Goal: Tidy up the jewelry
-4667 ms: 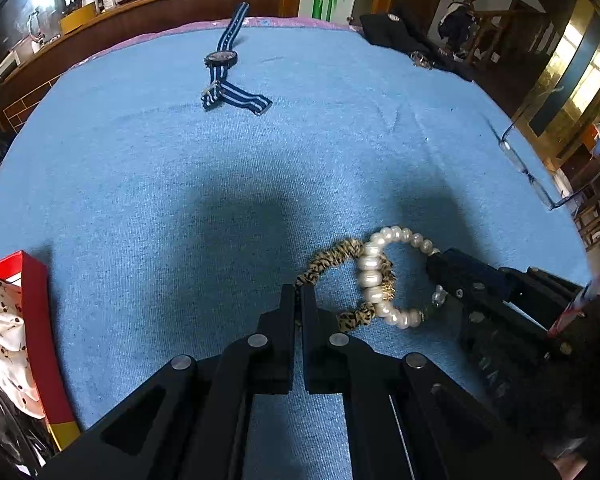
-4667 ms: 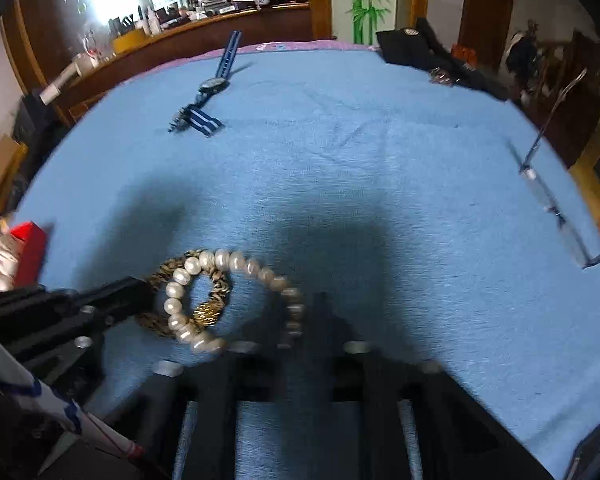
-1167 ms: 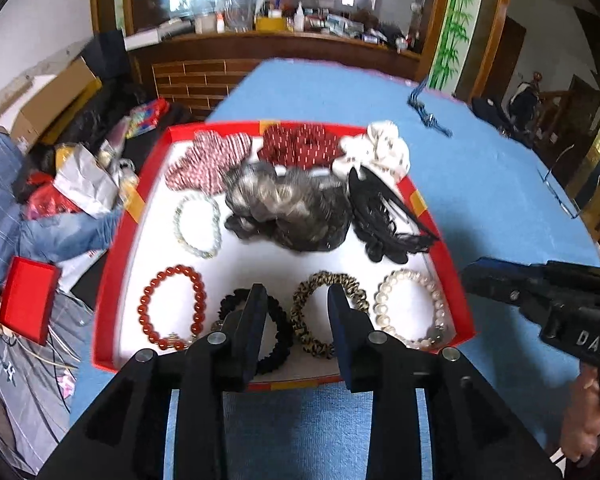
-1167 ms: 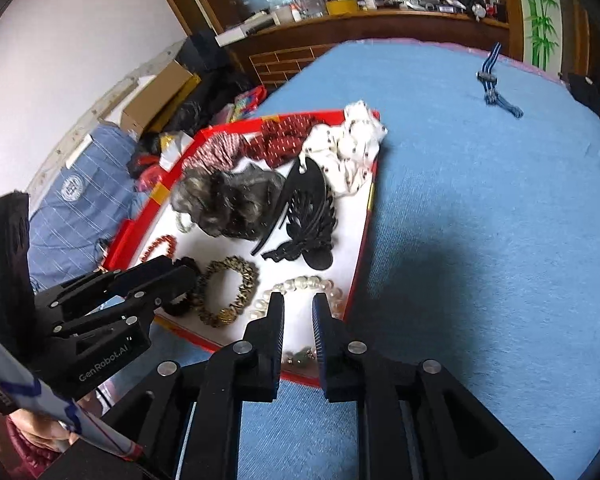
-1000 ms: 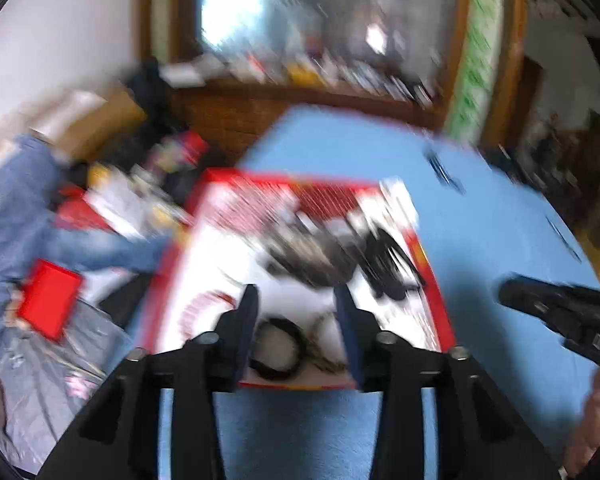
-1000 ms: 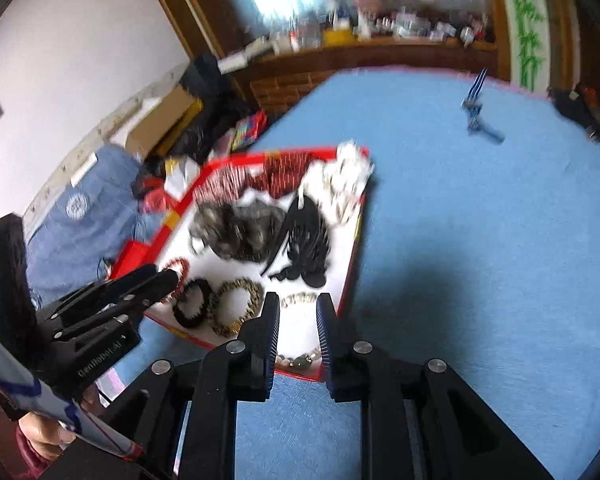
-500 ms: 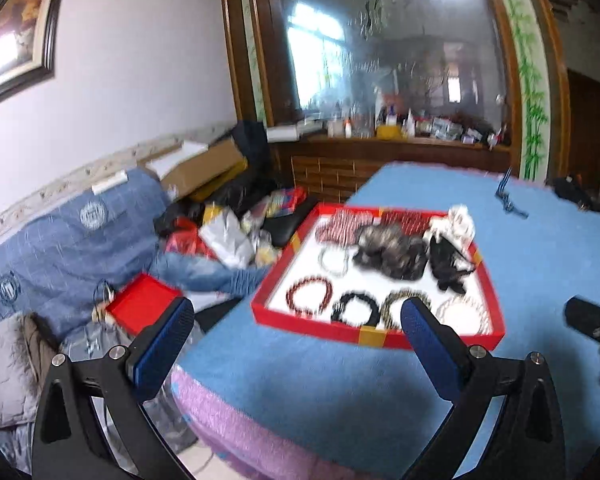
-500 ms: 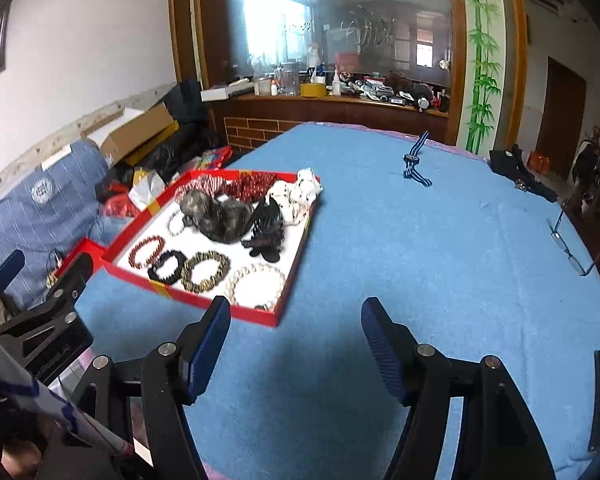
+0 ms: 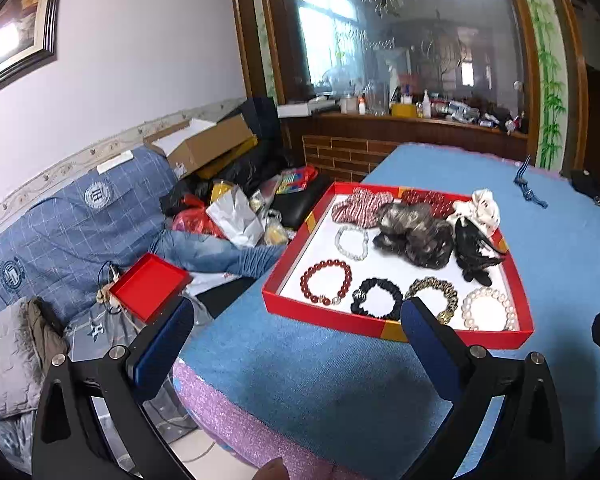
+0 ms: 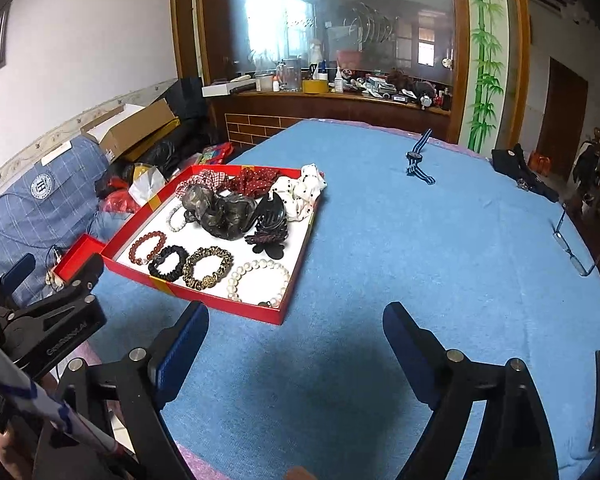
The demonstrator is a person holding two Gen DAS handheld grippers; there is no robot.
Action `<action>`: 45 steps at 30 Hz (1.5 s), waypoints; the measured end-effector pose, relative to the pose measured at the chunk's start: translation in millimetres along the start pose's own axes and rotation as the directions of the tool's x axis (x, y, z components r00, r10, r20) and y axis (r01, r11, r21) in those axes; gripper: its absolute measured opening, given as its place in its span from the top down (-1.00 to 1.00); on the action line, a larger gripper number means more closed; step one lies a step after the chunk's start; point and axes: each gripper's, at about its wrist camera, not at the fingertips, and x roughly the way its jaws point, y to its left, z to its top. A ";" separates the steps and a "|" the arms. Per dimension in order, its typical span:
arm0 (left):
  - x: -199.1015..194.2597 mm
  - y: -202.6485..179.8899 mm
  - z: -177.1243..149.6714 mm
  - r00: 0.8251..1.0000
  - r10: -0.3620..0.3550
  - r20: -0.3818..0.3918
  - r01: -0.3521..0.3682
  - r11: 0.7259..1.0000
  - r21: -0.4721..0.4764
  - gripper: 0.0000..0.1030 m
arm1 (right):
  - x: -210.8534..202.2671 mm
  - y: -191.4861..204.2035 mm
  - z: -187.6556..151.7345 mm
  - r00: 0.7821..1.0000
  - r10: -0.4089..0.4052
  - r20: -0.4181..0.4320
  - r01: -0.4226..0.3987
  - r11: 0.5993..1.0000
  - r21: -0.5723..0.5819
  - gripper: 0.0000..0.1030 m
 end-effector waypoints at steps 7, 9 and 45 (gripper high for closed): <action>18.4 1.0 -3.7 0.995 -0.002 -0.096 0.001 1.000 -0.012 -1.00 | 10.2 4.7 -1.3 0.999 -0.003 -0.043 0.002 1.000 -0.007 -0.78; 19.9 1.3 -5.1 0.996 0.010 -0.094 -0.011 1.000 -0.008 -0.99 | 11.5 5.9 -1.3 0.999 -0.003 -0.046 0.002 1.000 -0.011 -0.78; 28.8 -2.2 -12.5 0.995 0.034 -0.098 -0.030 0.999 0.038 -0.99 | 26.4 18.5 -5.0 0.995 0.002 -0.096 -0.005 1.000 -0.031 -0.78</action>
